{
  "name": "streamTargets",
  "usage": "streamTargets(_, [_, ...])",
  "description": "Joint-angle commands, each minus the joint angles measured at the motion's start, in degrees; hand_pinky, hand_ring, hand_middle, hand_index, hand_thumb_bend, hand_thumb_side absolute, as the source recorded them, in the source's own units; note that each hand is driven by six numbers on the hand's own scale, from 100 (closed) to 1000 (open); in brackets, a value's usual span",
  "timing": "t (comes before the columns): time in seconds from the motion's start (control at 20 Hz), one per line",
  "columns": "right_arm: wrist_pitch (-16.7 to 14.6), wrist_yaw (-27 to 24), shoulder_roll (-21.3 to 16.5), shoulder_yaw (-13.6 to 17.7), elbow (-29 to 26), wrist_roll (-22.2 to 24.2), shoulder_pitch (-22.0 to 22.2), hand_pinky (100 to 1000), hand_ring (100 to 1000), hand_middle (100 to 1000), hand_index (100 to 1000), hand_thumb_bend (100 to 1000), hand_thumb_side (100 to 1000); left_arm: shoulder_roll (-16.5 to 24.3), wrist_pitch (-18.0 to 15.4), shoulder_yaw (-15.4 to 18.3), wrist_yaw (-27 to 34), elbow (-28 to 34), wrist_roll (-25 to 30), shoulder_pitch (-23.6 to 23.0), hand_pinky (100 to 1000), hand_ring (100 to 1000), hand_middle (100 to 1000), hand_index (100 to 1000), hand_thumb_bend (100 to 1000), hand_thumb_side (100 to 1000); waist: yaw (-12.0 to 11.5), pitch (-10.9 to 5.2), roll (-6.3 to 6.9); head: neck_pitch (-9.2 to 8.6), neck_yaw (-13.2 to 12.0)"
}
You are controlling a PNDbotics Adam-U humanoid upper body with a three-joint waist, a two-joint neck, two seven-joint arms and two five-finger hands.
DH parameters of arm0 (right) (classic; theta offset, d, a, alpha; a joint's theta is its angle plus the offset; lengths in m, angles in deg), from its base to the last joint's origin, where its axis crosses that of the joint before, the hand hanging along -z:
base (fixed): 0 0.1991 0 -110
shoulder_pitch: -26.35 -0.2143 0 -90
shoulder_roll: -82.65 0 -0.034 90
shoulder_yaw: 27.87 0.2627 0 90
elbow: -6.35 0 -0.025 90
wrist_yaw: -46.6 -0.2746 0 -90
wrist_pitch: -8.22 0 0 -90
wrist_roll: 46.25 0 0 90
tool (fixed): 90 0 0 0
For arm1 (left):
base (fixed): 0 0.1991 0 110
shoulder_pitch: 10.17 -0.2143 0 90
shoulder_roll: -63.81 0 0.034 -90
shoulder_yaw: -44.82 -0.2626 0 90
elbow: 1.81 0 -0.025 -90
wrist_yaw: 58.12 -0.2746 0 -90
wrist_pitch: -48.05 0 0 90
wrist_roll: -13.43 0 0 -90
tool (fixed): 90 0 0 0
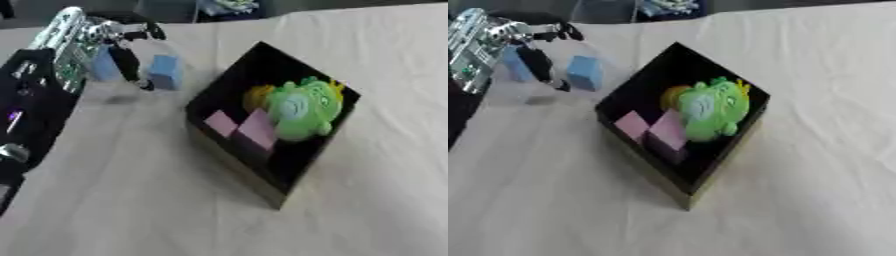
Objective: Pick up objects on the table and place them in the box.
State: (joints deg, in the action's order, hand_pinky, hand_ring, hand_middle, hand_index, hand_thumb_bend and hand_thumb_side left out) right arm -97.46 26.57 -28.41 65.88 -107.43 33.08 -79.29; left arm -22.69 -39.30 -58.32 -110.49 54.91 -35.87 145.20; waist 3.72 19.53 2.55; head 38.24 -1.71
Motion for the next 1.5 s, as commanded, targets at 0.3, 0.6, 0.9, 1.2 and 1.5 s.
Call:
streamTargets(0.3, [0.19, 0.35, -0.76, 0.3, -0.81, -0.02, -0.67, 875, 813, 558, 759, 100, 557, -0.53, 0.92, 1.44, -0.17, -1.29, -2.2, 1.89, 883, 933, 905, 935, 435, 100, 0.49, 0.08, 0.64, -1.02, -0.36])
streamTargets(0.6, [0.21, 0.44, -0.66, 0.27, -0.81, -0.02, -0.74, 875, 813, 557, 759, 100, 558, -0.74, 1.9, 1.83, -2.8, -2.73, -2.07, 1.91, 878, 927, 889, 920, 425, 100, 0.71, 0.38, 0.67, -1.11, -0.5])
streamTargets(0.9, [0.28, 0.41, -0.47, 0.22, -0.81, 0.0, -0.87, 876, 813, 557, 760, 100, 558, -1.21, 2.25, 1.99, -4.3, -3.21, -1.57, 1.84, 862, 892, 821, 897, 380, 100, 0.81, 0.53, 0.57, -1.29, -0.62])
streamTargets(1.2, [0.35, 0.38, -0.29, 0.26, -0.81, -0.01, -0.82, 876, 813, 556, 759, 100, 559, -1.59, 2.18, 2.21, -5.03, -3.99, -2.31, 1.65, 847, 850, 777, 854, 333, 100, 1.07, 0.6, 0.6, -1.35, -0.65])
streamTargets(1.5, [0.54, 0.39, -0.12, 0.28, -0.81, 0.0, -0.64, 877, 813, 556, 760, 100, 560, -1.68, 1.6, 2.02, -4.61, -3.7, -4.51, 1.47, 823, 786, 699, 791, 268, 100, 1.18, 0.5, 0.69, -1.21, -0.52])
